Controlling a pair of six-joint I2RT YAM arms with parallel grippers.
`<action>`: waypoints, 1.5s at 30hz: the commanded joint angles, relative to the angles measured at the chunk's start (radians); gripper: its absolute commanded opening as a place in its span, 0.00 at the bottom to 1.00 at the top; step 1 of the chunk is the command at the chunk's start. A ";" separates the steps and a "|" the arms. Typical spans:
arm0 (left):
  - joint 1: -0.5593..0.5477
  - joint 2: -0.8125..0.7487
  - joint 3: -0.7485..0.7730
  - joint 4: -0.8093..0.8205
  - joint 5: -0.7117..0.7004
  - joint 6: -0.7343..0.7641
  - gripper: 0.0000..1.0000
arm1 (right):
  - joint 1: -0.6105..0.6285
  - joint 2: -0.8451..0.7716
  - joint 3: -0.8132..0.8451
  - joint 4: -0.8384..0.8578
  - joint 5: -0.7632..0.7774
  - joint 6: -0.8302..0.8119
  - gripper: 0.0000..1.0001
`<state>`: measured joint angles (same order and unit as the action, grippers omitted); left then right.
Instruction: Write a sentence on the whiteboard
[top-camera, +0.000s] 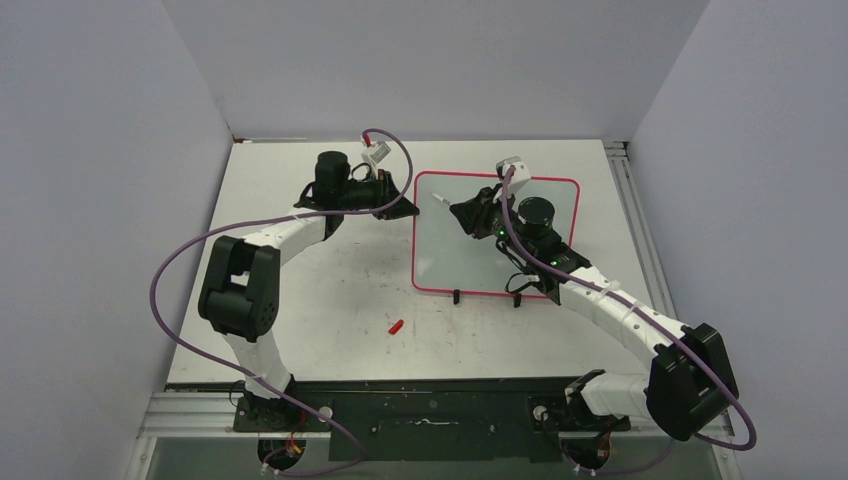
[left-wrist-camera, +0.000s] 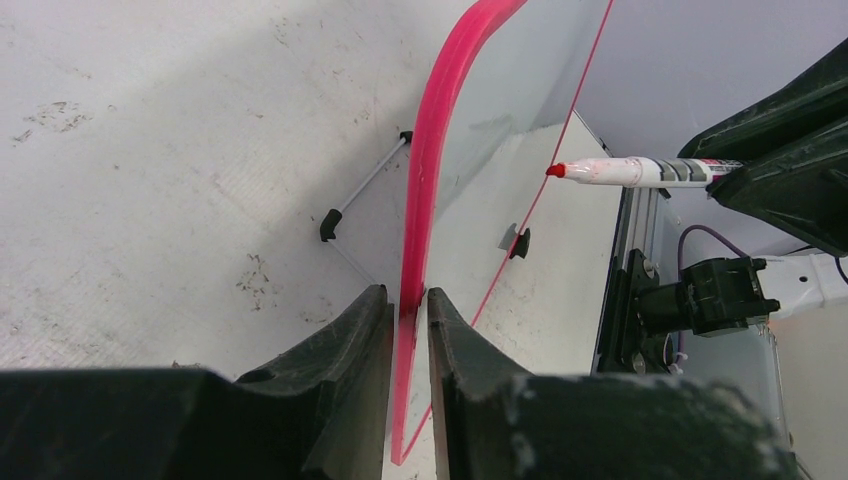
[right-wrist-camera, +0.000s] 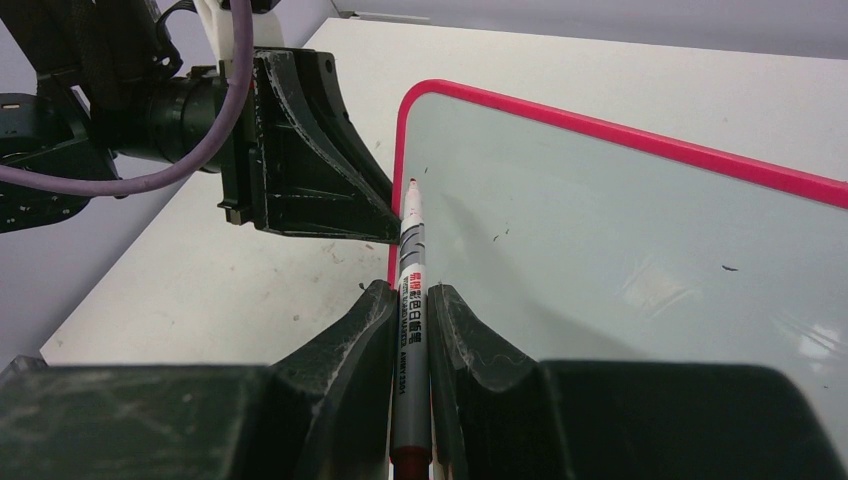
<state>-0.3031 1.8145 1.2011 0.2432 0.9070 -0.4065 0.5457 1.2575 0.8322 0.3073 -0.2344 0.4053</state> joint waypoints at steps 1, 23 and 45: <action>0.009 -0.001 0.006 0.057 0.021 0.035 0.15 | 0.013 0.013 0.050 0.086 0.024 -0.022 0.05; 0.009 -0.021 -0.025 0.069 -0.003 0.082 0.00 | 0.039 0.072 0.074 0.108 0.076 -0.031 0.05; 0.009 -0.049 -0.056 0.099 -0.007 0.109 0.00 | 0.045 0.100 0.077 0.143 0.110 -0.032 0.05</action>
<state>-0.3000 1.7939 1.1542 0.3038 0.8948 -0.3275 0.5842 1.3411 0.8639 0.3679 -0.1432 0.3847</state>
